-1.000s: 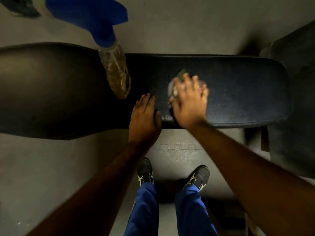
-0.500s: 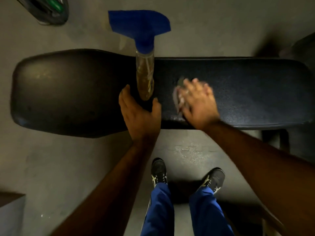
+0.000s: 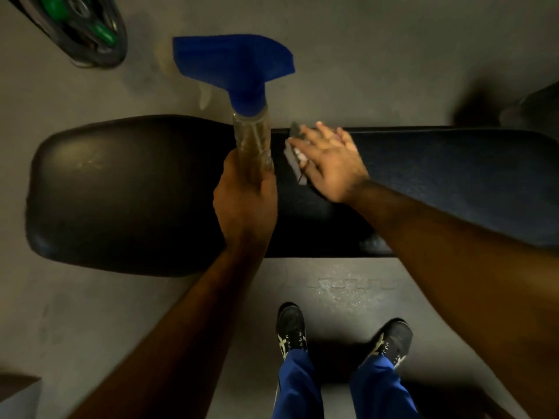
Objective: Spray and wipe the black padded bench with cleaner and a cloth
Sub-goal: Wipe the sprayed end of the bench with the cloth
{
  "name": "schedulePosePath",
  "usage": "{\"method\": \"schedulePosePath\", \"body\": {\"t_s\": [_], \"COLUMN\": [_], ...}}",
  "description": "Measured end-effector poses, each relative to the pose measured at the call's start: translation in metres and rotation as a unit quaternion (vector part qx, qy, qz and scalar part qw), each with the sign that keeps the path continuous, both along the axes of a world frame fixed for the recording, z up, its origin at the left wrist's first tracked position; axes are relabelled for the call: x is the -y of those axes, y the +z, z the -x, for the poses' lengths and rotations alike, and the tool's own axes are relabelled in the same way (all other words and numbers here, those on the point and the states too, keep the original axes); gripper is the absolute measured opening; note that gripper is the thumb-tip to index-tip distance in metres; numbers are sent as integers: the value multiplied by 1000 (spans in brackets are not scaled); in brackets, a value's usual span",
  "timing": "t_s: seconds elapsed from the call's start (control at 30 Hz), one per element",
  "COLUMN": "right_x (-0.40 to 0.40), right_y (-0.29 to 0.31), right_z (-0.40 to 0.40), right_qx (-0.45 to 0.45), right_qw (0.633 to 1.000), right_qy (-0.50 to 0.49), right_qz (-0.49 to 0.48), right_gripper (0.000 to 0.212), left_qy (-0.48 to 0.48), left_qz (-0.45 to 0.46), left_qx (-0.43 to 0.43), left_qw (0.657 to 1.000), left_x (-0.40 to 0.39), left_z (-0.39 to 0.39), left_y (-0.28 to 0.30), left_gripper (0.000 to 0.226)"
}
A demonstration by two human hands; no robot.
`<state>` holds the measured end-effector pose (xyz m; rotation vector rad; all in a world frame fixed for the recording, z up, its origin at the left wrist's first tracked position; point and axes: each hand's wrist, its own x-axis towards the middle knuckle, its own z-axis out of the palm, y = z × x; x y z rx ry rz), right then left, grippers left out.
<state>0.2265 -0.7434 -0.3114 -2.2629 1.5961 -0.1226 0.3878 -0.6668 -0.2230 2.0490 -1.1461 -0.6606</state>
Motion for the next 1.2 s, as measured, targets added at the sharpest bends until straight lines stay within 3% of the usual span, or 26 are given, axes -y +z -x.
{"method": "schedulePosePath", "body": {"t_s": [0.07,0.1,0.2,0.23,0.37,0.5,0.53,0.63,0.67,0.77,0.83,0.9,0.97,1.0,1.13,1.2], "right_x": [8,7,-2,5,3,-59,-57,-62,-74,-114,-107,-95,-105,-118,-155,-142], "right_y": [-1,0,-5,-5,5,6,6,6,5,1,0,-4,-1,-2,1,1], "right_z": [-18,-32,-46,-41,-65,-63,-49,-46,-57,-66,-39,-18,-20,-29,-24,-7], "right_qx": [-11,-18,-10,-6,-36,-38,-41,-78,-74,-42,-44,-71,-71,-70,-20,-3], "right_qw": [992,992,998,996,994,987,989,989,987,995,989,997,979,977,1000,1000], "right_qy": [-124,-127,63,85,-99,150,140,-116,-138,87,140,-16,-193,-200,8,19], "right_qz": [-21,-17,19,27,-31,-32,-28,-38,-30,-21,-6,-7,-13,-2,-9,2], "right_gripper": [57,58,59,58,60,65,67,74,75,70,67,69,69,68,59,57], "left_qy": [14,17,28,34,38,36,33,15,11,1,-9,-29,-39,-43,-63,-73], "left_qz": [-3,-7,-15,-18,-12,-17,-20,-31,-30,-35,-32,-22,-17,-17,-18,-11], "left_qx": [-2,-1,-7,-7,-24,-37,-45,-45,-43,-50,-43,-37,-39,-39,-35,-30], "left_qw": [1000,1000,999,999,999,999,998,998,999,998,999,999,998,998,997,997], "left_x": [3,4,5,4,-4,-11,-13,-21,-24,-30,-35,-40,-43,-44,-46,-47], "left_z": [-14,-19,-34,-39,-49,-53,-52,-50,-50,-46,-43,-39,-34,-32,-17,-11], "left_y": [3,5,9,10,16,25,25,27,27,25,24,21,19,19,23,25], "left_gripper": [44,43,41,42,44,44,45,47,46,46,46,46,44,43,43,42]}}
